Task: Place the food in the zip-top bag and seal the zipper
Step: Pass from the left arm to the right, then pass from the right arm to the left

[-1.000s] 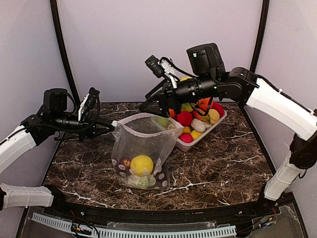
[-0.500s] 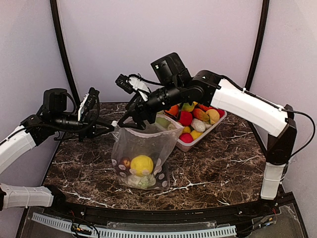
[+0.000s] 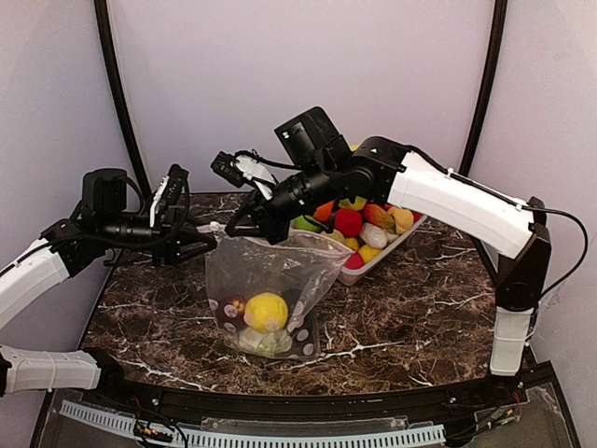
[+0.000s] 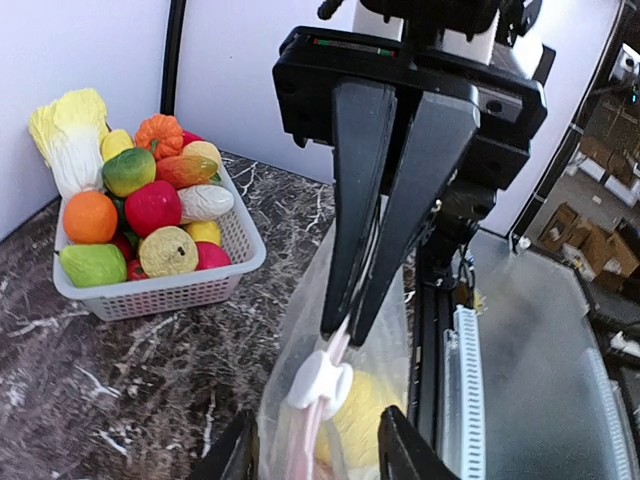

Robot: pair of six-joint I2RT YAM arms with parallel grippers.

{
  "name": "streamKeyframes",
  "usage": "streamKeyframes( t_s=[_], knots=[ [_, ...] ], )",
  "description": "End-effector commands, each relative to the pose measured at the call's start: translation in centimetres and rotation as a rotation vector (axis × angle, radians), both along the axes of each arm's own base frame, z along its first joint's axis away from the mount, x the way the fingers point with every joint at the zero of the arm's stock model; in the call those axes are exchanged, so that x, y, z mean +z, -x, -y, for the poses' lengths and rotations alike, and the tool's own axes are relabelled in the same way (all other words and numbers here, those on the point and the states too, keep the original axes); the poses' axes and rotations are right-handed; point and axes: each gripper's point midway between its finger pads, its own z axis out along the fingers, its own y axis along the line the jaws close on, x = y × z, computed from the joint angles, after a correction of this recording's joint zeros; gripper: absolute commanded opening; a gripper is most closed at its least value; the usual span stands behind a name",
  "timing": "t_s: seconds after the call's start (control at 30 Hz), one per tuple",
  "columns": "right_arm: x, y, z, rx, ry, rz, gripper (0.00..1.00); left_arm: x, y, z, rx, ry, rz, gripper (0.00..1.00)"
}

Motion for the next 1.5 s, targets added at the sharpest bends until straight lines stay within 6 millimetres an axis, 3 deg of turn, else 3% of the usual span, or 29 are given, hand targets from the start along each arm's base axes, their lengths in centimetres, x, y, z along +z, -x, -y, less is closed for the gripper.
streamKeyframes(
  t_s=[0.0,0.07,0.2,0.4,0.57,0.73,0.87,0.93,1.0,1.23,1.47],
  knots=[
    [1.6,0.3,-0.4,-0.017,-0.082,-0.001,0.0,0.9,0.7,0.4,-0.037,0.064,-0.031,0.53],
    [2.2,0.5,-0.2,-0.016,-0.119,0.002,0.0,0.9,0.9,0.5,-0.049,0.073,-0.044,0.63],
    [3.2,0.8,0.3,-0.014,-0.168,0.006,0.0,0.6,0.8,0.6,-0.053,0.071,-0.063,0.7],
    [3.4,0.4,0.7,-0.034,-0.182,-0.002,0.0,0.4,1.3,1.1,-0.111,0.084,-0.108,0.66],
    [3.3,0.2,1.0,-0.046,-0.184,-0.014,0.0,0.3,1.1,1.0,-0.1,0.077,-0.098,0.43],
    [3.0,0.2,1.2,-0.042,-0.184,-0.027,0.0,0.4,0.9,0.8,-0.07,0.069,-0.077,0.34],
    [2.9,0.2,1.3,-0.041,-0.182,-0.033,0.0,0.5,0.9,0.7,-0.063,0.067,-0.063,0.1],
    [3.0,0.2,1.3,-0.039,-0.183,-0.035,0.0,0.5,0.9,0.6,-0.062,0.066,-0.061,0.03],
    [3.1,0.2,1.3,-0.038,-0.185,-0.034,0.0,0.5,0.9,0.6,-0.063,0.067,-0.06,0.01],
    [3.5,0.3,0.7,-0.023,-0.209,-0.028,0.33,0.5,1.1,0.7,-0.074,0.072,-0.059,0.01],
    [3.4,-0.2,-0.7,-0.027,-0.207,-0.014,0.44,0.4,1.2,0.8,-0.087,0.076,-0.069,0.01]
  ],
)
